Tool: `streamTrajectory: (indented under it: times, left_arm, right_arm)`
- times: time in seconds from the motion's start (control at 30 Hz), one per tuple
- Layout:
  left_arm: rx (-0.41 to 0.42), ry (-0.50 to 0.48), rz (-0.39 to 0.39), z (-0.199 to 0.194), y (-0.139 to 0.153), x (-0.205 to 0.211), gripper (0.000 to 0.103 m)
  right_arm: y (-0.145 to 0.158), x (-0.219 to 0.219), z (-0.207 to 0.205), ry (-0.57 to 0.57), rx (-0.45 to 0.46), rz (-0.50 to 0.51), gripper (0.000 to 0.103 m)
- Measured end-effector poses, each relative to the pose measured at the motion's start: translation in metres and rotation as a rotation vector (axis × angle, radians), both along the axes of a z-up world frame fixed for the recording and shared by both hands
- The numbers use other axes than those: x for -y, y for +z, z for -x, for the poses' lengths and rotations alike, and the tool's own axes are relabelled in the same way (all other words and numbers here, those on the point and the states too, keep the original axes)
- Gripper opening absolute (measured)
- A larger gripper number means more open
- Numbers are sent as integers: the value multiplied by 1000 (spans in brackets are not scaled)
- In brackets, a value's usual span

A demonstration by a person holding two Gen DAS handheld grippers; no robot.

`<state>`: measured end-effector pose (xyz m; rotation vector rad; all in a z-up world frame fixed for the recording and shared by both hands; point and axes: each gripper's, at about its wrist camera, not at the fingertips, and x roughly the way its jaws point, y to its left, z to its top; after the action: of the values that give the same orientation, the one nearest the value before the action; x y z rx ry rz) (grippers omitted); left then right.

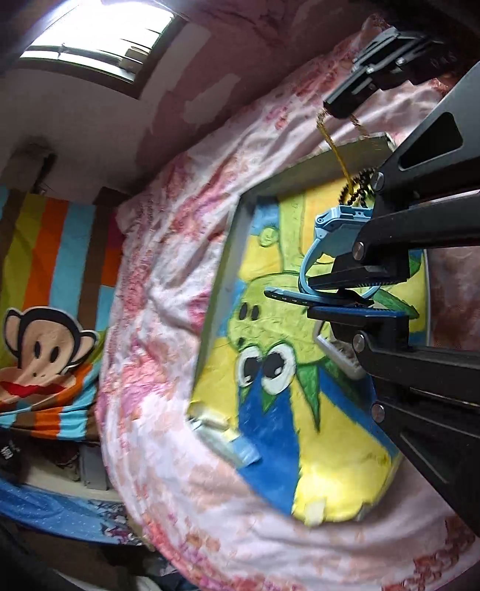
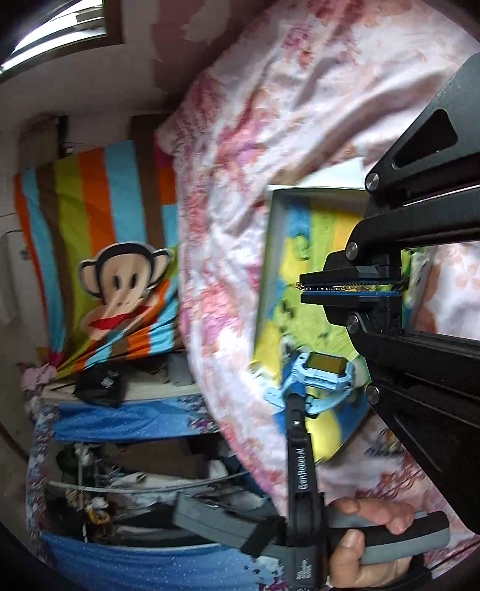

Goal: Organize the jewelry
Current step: 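Carry the blue watch and gold chain into the tray and open both tools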

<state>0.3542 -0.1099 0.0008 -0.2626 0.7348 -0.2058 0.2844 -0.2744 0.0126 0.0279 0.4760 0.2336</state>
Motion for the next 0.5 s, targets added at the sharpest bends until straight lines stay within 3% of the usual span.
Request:
streamTrajectory:
  times: [0.2,0.4,0.43,0.5]
  left_arm:
    - [5,-18,-42,-5,-6,18,14]
    - [-1,-9,-32,-7,-4,17,17]
    - [-11,-8,-25,-8,-4,16,20]
    - [-37,-7,-14,-9,-6,13,41]
  right_arm:
    - [-39,10,-24,-13,-139,-52,3]
    - [-51,11,-27,-20,-179,-54,3]
    - [-52,11,-28,-22,-184,-51,4]
    - [-51,11,-24,-27,-192,-45,7]
